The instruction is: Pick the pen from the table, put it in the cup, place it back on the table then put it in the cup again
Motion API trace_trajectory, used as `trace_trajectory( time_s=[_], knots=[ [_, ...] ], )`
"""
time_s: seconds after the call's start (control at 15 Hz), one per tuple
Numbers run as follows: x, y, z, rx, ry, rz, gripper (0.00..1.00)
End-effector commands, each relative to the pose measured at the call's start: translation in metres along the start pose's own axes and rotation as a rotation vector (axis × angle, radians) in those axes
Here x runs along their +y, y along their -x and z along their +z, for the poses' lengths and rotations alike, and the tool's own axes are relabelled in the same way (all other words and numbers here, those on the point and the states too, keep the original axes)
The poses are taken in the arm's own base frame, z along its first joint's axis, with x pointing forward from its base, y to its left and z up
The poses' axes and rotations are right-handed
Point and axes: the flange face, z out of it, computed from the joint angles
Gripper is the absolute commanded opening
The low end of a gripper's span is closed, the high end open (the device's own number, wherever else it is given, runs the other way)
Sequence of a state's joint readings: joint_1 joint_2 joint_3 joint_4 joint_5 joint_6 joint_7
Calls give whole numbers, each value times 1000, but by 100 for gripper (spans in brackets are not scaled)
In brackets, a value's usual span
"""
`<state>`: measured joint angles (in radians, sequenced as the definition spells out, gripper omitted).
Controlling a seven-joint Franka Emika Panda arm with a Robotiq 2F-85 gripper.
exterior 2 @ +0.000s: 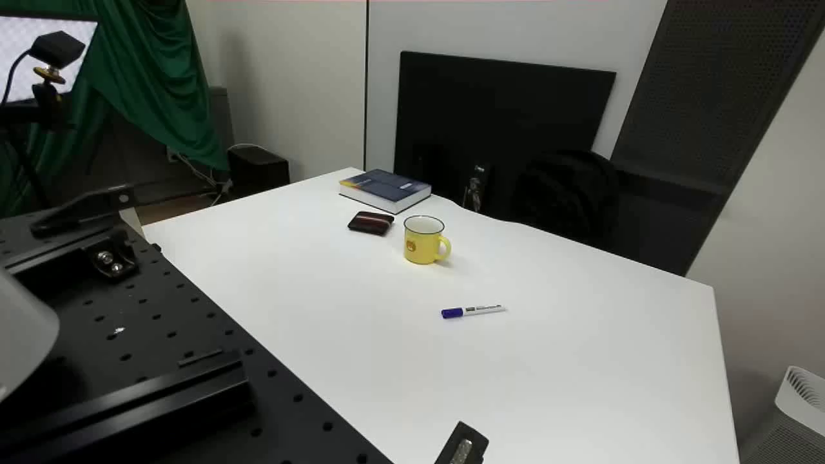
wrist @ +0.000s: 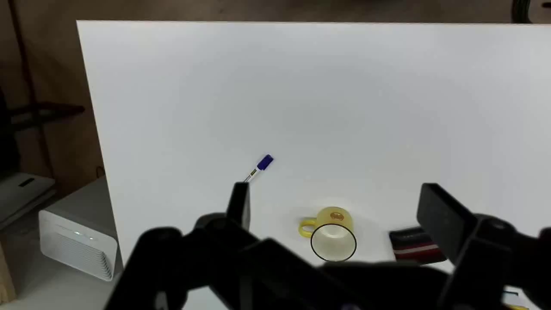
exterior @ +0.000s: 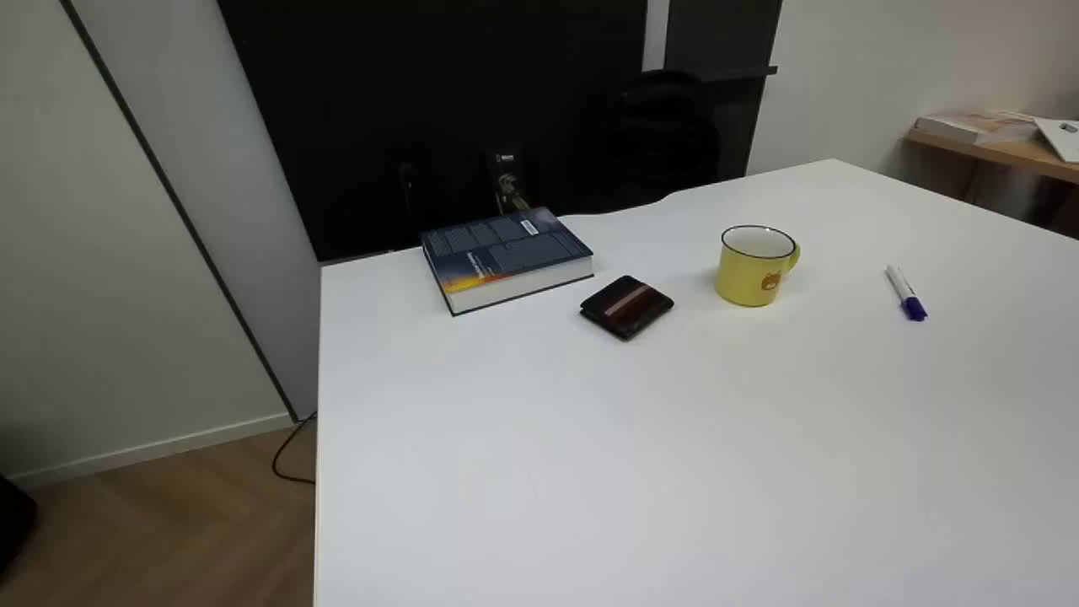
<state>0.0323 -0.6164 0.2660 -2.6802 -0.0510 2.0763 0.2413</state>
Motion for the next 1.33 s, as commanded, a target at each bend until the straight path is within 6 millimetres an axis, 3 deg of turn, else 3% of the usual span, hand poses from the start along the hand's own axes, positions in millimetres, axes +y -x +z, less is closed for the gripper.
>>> trace_trajectory(
  time_s=[0.0, 0.73, 1.27],
  knots=[
    [0, 0, 0, -2, 0, 0, 100],
    [2, -1, 3, -5, 6, 14, 100],
    [64, -16, 28, 26, 12, 413, 100]
  ],
)
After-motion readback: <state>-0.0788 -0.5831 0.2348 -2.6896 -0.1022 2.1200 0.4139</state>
